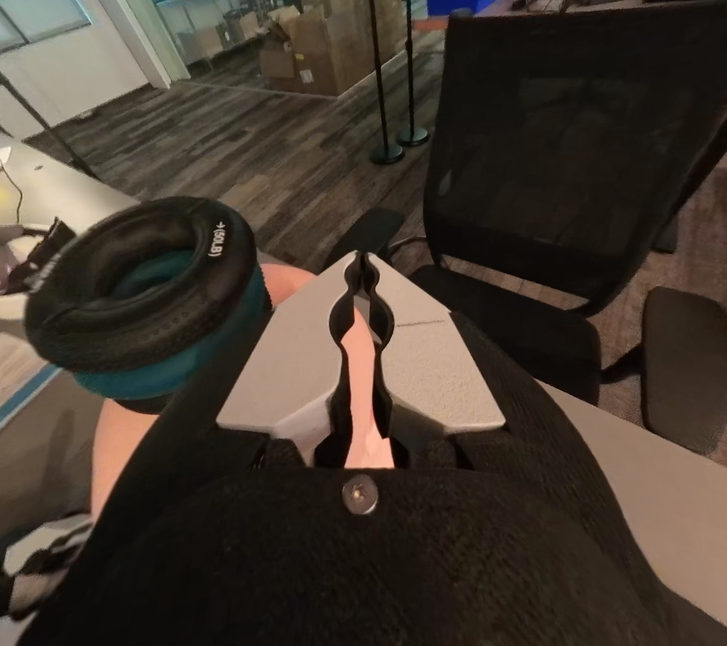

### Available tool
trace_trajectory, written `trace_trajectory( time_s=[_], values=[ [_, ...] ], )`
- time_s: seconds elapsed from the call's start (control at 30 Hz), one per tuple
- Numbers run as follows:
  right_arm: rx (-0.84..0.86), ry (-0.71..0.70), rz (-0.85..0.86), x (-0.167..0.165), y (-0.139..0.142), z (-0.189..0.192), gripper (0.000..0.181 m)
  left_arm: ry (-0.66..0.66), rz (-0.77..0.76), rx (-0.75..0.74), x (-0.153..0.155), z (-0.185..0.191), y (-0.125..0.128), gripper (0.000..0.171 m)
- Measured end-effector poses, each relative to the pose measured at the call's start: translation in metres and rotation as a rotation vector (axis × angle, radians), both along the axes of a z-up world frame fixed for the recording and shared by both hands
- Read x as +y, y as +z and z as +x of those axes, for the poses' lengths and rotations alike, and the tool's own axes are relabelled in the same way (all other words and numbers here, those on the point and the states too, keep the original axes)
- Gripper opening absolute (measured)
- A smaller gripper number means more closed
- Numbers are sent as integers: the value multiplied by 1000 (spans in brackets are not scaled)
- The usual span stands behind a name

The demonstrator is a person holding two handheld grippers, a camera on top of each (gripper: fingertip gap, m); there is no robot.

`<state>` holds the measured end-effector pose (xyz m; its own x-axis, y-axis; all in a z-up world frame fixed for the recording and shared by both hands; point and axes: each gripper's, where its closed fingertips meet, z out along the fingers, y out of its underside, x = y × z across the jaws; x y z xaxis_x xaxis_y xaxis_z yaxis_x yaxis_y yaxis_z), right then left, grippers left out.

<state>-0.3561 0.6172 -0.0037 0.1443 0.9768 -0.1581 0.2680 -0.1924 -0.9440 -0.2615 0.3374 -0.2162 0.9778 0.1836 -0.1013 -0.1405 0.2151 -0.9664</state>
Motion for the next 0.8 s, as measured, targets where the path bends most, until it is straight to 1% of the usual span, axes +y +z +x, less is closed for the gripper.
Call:
trace_trajectory(
  time_s=[0.07, 0.1, 0.13, 0.17, 0.23, 0.27, 0.33, 0.4, 0.47, 0.5, 0.53, 0.57, 0.6, 0.63, 0.67, 0.73, 0.77, 0.8],
  values=[
    [-41, 56, 22, -6, -9, -9, 0, 3, 4, -3, 0, -2, 1, 51],
    [-44, 114, 35, -13, -10, -14, 0, 6, 3, 0, 0, -3, 0, 51],
    [-22, 203, 45, -25, -7, -16, 0, 11, 1, 3, 1, -4, 0, 51],
    [19, 313, 64, -40, 0, -15, 0, 14, 0, 7, 1, -6, 0, 52],
    [132, 533, 144, -75, 19, 0, 0, 24, 0, 9, 2, -11, 0, 51],
    [192, 612, 196, -91, 30, 9, 0, 30, 1, 7, 3, -14, 0, 51],
    [262, 707, 288, -119, 46, 25, 0, 53, 1, -16, 3, -24, 0, 51],
    [268, 752, 382, -142, 49, 38, 0, 88, 8, -55, 0, -37, -1, 48],
    [292, 725, 489, -158, 51, 49, 0, 163, 8, -68, -8, -56, -1, 42],
    [325, 681, 539, -162, 53, 55, 0, 202, -33, -63, -13, -66, -7, 39],
    [359, 601, 583, -163, 55, 60, 0, 260, -13, -85, -19, -81, -3, 34],
    [394, 502, 625, -161, 57, 66, 0, 290, -3, -67, -25, -91, -1, 42],
    [433, 410, 667, -161, 56, 74, 0, 322, 3, -57, -31, -101, -1, 42],
    [480, 324, 711, -163, 52, 85, 0, 351, 6, -73, -36, -110, -2, 41],
    [531, 242, 753, -167, 45, 98, 0, 353, 10, -93, -38, -115, -2, 41],
    [622, 98, 806, -178, 17, 126, 0, 333, 32, -133, -40, -118, -2, 41],
    [654, 38, 809, -183, -5, 139, 0, 319, 40, -147, -40, -116, -2, 41],
    [670, -8, 796, -187, -33, 149, 0, 305, 43, -152, -39, -114, -1, 41]
  ],
)
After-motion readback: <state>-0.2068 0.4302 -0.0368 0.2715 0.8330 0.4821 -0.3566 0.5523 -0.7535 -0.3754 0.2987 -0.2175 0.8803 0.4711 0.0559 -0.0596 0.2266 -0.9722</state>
